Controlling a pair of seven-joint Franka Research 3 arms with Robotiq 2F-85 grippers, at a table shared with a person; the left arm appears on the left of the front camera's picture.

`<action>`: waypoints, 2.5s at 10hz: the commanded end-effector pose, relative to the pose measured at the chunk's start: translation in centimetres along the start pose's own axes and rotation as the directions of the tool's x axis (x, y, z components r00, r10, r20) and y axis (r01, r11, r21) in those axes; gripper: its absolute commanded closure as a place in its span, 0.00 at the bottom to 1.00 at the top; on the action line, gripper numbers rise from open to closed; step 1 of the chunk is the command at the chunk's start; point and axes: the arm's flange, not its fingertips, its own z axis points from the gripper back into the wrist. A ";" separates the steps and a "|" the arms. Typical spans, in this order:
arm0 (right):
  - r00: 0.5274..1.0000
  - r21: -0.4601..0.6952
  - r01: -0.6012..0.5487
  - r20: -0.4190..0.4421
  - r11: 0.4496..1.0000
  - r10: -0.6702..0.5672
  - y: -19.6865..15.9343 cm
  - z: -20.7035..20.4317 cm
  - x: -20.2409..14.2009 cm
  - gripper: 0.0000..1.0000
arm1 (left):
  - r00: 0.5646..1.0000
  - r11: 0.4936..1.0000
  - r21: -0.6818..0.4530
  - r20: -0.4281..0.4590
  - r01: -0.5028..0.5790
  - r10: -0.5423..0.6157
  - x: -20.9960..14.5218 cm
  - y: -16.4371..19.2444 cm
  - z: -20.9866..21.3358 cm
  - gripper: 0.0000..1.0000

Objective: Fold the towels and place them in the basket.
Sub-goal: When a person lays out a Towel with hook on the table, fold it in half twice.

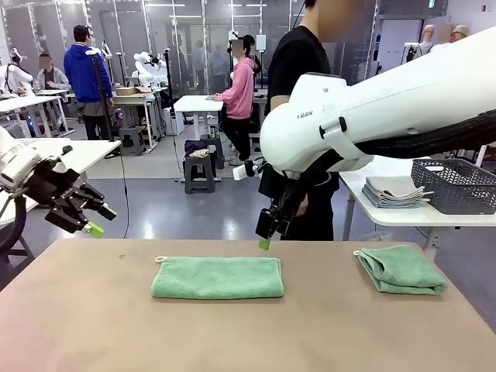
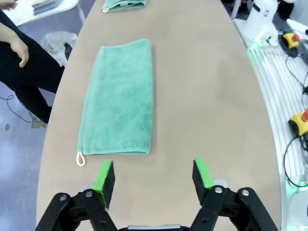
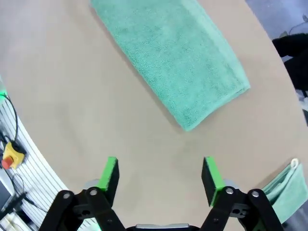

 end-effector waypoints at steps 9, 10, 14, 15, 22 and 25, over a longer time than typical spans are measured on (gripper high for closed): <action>0.703 -0.147 0.710 0.113 0.688 -0.702 3.6 -3.5 -0.8 0.00 | 0.992 0.999 0.028 0.121 -0.046 0.042 -3.0 0.6 0.2 0.20; 0.712 -0.146 0.701 0.099 0.698 -0.695 3.2 -3.7 -0.8 0.00 | 0.992 0.998 0.035 0.116 -0.052 0.048 -3.0 0.6 0.1 0.20; 0.722 -0.134 0.691 0.104 0.710 -0.684 3.3 -3.5 -1.9 0.00 | 0.994 0.997 0.024 0.084 -0.069 0.066 -2.8 0.6 0.2 0.20; 0.722 -0.134 0.691 0.104 0.710 -0.684 3.3 -3.5 -1.9 0.00 | 0.994 0.997 0.024 0.084 -0.069 0.066 -2.8 0.6 0.2 0.20; 0.650 -0.192 0.759 0.160 0.622 -0.743 -1.2 -8.7 0.6 0.00 | 0.994 0.997 0.024 0.084 -0.069 0.066 -2.8 0.6 0.2 0.20; 0.618 -0.187 0.784 0.147 0.592 -0.772 -3.3 -12.2 1.6 0.00 | 0.994 0.997 0.024 0.084 -0.069 0.066 -2.8 0.6 0.2 0.20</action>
